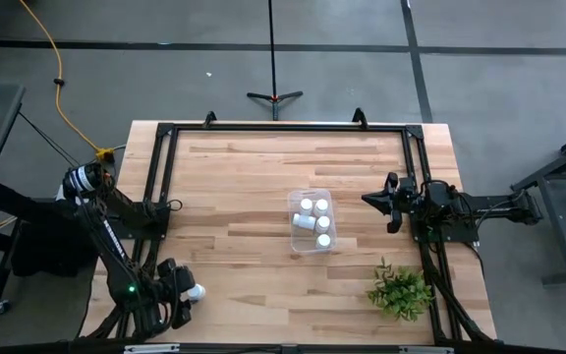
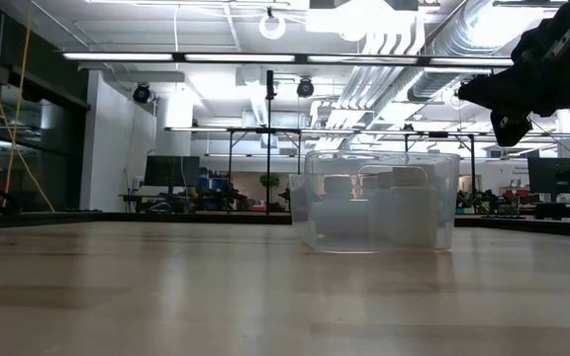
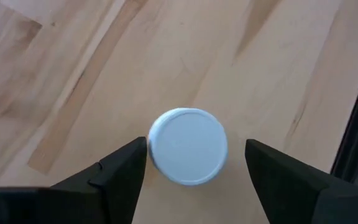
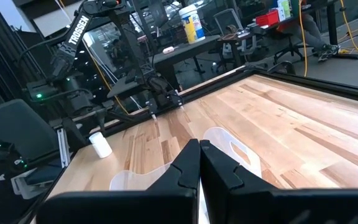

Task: Pick and place pill bottles into a basket
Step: Put the pill bottle into the bin

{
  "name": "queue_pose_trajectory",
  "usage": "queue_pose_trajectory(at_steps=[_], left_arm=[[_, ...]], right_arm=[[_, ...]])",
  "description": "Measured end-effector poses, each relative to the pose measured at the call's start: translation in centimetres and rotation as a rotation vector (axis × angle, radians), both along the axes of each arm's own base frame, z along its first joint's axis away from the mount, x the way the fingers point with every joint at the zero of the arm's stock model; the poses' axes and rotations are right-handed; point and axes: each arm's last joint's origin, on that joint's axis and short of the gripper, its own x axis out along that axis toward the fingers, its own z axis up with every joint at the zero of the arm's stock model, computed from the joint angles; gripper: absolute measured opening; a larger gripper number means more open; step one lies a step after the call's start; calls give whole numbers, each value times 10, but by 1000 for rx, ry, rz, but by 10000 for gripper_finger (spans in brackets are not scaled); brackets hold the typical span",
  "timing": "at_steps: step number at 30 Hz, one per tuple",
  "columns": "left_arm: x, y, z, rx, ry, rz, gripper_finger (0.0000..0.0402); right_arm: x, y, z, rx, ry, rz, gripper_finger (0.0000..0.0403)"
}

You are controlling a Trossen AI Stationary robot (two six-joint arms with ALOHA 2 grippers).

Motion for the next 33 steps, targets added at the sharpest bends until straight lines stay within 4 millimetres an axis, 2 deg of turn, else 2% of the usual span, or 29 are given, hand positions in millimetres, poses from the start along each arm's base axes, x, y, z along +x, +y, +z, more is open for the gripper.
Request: queue_pose_trajectory(at_steps=[9, 17, 33], left_arm=[[10, 3, -2, -3, -8, 44, 303], [21, 7, -4, 8, 70, -33, 297], [19, 8, -5, 16, 103, -60, 257]], right_arm=[[0, 0, 0, 0, 0, 0, 0], [0, 0, 0, 0, 0, 1, 0], [0, 0, 0, -11, 1, 1, 0]])
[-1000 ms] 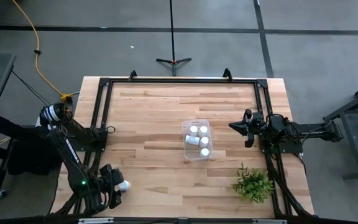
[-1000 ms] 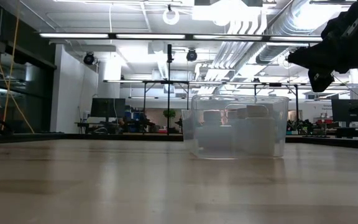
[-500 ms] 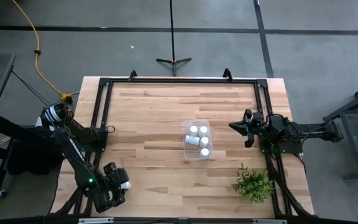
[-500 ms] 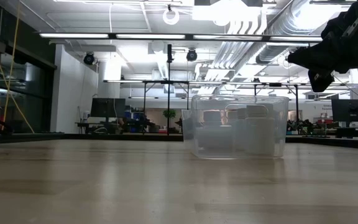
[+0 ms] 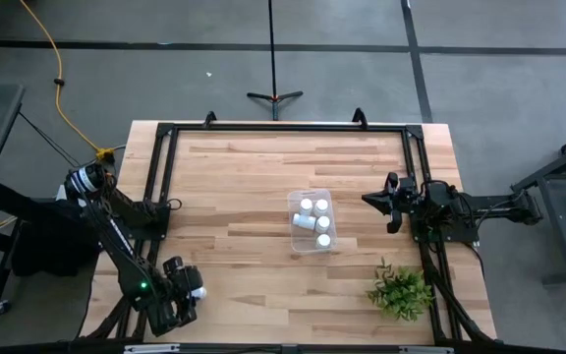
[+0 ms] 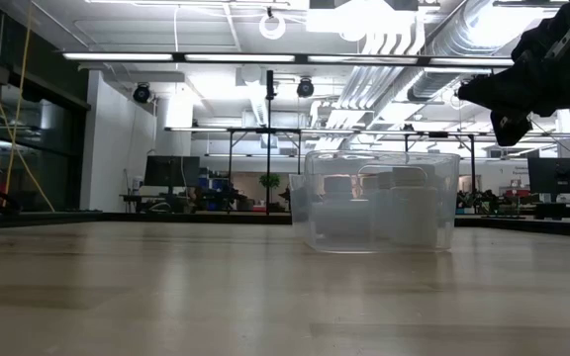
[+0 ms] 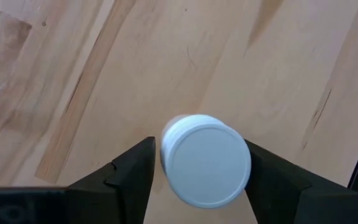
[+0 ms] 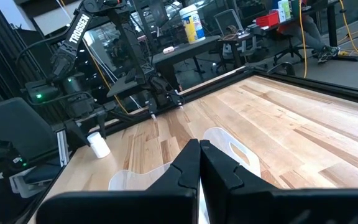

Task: Pick and place pill bottles into a basket
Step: Put the pill bottle into the bin

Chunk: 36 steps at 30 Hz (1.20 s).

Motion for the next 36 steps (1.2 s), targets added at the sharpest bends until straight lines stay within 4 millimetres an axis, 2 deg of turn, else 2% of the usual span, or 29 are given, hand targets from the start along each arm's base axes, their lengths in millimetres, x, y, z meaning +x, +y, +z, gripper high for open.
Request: queue_pose_trajectory(at_steps=[8, 12, 16, 21, 26, 36], left_arm=[[0, 1, 0, 11, -5, 4, 207], [6, 4, 1, -4, -5, 37, 204], [25, 15, 6, -40, -8, 105, 204], [67, 32, 35, -74, -50, 79, 202], [114, 63, 71, -63, -136, 18, 200], [182, 154, 126, 45, -281, 19, 197]], right_arm=[[0, 0, 0, 0, 0, 0, 0], [0, 0, 0, 0, 0, 0, 0], [0, 0, 0, 7, -1, 0, 0], [0, 0, 0, 3, 0, -1, 0], [1, -1, 0, -1, 5, -22, 0], [1, -1, 0, -16, 10, -41, 0]])
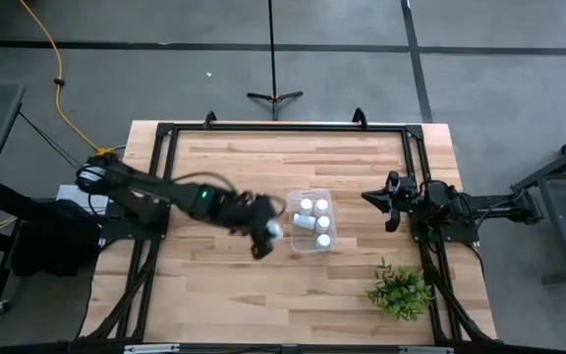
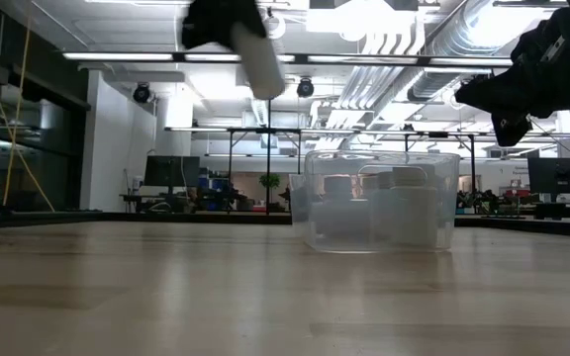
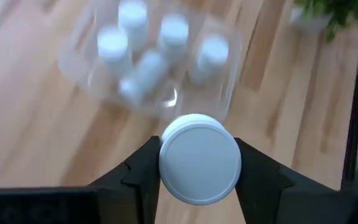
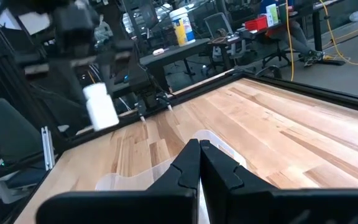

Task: Pick and place pill bottles into a basket
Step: Put the pill bottle into the bin

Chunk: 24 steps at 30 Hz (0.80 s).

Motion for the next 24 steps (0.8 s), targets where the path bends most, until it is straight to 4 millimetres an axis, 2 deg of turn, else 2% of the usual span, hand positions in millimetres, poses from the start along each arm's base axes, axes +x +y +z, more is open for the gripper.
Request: queue_pose_trajectory(at_steps=[4, 10, 15, 24], left_arm=[[30, 22, 11, 28, -20, -33, 195], [74, 34, 6, 51, 20, -80, 195], [93, 33, -6, 54, 26, -96, 195], [110, 25, -35, 54, 66, -90, 195]], right_arm=[[0, 0, 0, 0, 0, -1, 0], [1, 0, -1, -1, 11, 3, 0], [2, 0, -2, -1, 29, 1, 0], [4, 0, -5, -21, 63, -10, 0]])
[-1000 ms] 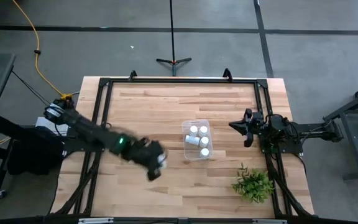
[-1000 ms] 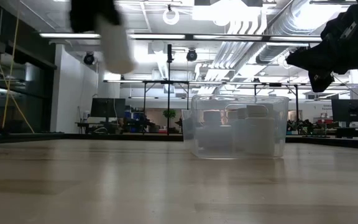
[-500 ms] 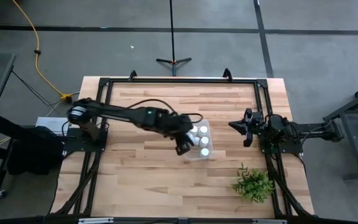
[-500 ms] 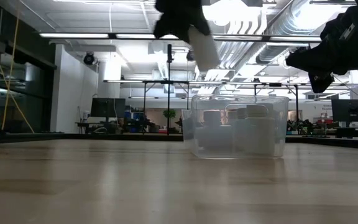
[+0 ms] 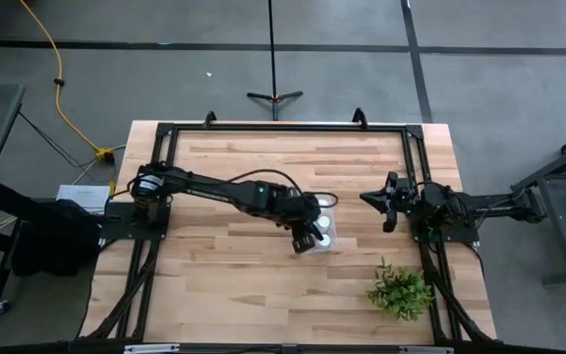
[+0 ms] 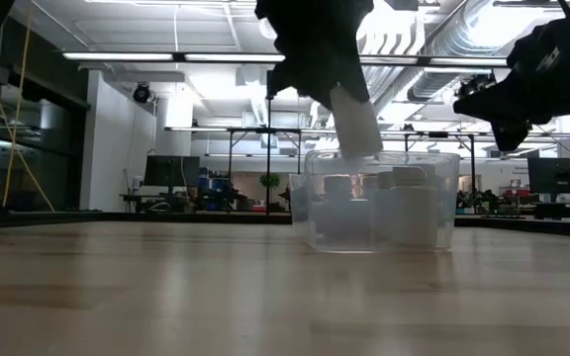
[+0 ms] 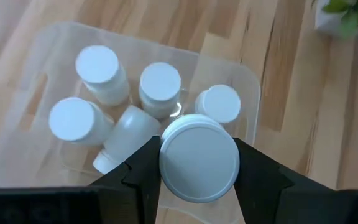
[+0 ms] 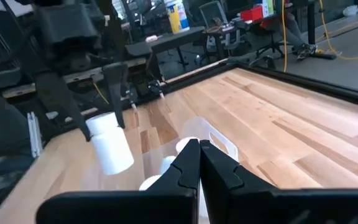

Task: Pick and place pill bottles into a basket
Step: Put the pill bottle into the bin

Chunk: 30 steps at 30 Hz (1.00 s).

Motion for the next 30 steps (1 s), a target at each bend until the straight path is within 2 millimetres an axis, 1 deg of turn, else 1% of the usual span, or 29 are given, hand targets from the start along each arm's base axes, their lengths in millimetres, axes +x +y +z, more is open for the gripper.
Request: queue_pose_trajectory(at_steps=[6, 12, 18, 23, 25, 27, 28, 30], left_arm=[[9, -1, -30, 9, 85, 0, 195], [10, -1, -35, 12, 108, 1, 195], [7, -1, -37, 21, 139, -12, 195], [12, -1, -47, 23, 150, -13, 195], [17, -1, -51, 20, 129, -13, 195], [13, -1, -57, 18, 179, -20, 195], [15, -2, -62, 13, 186, -22, 195], [18, -2, -65, 4, 174, -20, 195]], right_arm=[[1, 0, -2, -4, 18, 1, 0], [1, 0, -2, -4, 19, 0, 0], [1, 0, -2, -8, 26, 1, 0], [1, 0, -2, -8, 27, 0, 0], [2, 0, -3, -8, 31, 1, 0], [2, 0, -3, -8, 33, 0, 0], [2, 0, -3, -8, 35, 1, 0], [2, 0, -3, -8, 39, 2, 0]])
